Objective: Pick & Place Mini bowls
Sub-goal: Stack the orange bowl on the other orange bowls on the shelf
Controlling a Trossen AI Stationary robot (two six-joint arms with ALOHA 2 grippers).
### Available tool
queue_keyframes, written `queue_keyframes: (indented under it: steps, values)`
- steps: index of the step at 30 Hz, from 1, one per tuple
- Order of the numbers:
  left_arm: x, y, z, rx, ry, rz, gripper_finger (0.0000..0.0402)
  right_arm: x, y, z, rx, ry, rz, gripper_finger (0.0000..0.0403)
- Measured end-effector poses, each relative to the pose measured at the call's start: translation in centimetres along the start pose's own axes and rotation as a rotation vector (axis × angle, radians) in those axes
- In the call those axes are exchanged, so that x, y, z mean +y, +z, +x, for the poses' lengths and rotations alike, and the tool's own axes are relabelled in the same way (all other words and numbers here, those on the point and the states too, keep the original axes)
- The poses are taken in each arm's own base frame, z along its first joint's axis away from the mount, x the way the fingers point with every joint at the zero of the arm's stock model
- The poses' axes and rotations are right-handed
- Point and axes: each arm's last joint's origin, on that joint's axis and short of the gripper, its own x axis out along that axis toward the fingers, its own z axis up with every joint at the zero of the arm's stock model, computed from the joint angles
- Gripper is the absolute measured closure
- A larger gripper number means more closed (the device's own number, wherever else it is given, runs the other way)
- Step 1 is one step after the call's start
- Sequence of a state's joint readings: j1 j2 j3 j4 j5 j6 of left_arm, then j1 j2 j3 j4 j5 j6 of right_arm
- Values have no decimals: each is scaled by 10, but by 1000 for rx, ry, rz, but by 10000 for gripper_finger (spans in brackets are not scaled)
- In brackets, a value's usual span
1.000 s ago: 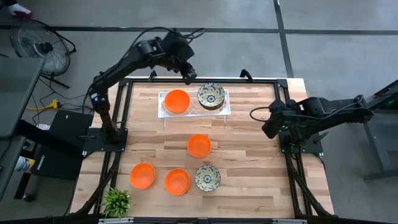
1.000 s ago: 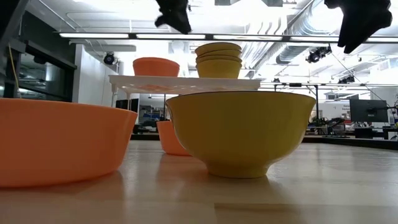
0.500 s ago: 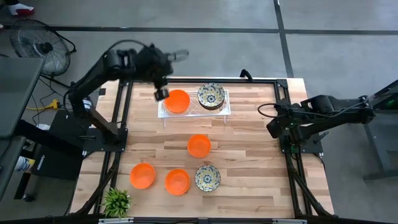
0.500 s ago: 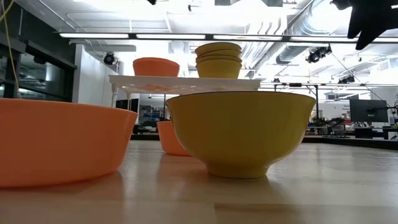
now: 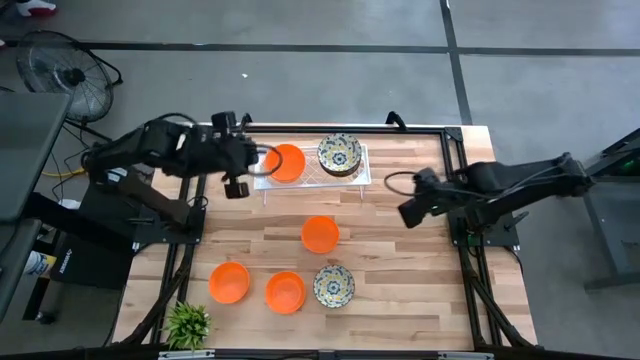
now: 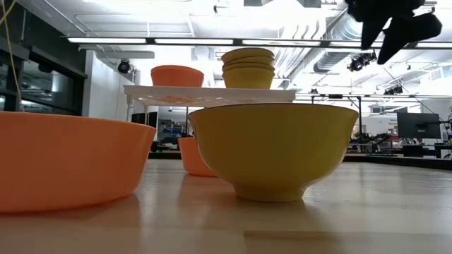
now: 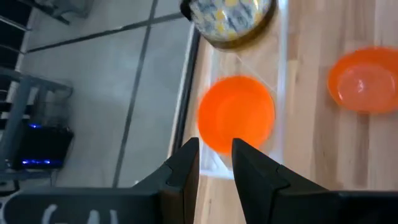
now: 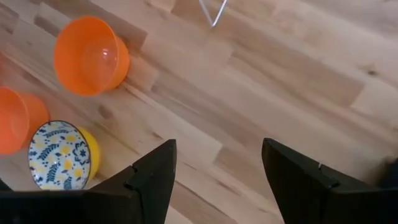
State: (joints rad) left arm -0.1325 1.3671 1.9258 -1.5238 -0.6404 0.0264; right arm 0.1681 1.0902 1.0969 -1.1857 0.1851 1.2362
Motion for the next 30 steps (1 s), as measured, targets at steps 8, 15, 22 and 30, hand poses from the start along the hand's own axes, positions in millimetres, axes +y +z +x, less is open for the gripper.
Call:
queue_keyframes:
  steps: [8, 15, 22, 30]
  values:
    - [-29, -40, 1, -59, -77, -71, 312, 35, -7, 43, 71, -44, 42, 178]
    - [-69, -64, 39, -58, -224, -250, 312, 38, -11, 50, 86, -83, 136, 178]
    - [-115, -59, 86, -89, -392, -527, 312, 24, -12, 38, 90, -151, 152, 178]
    - [-154, -52, 124, 66, -487, -777, 312, -12, -12, 9, 25, -305, 47, 178]
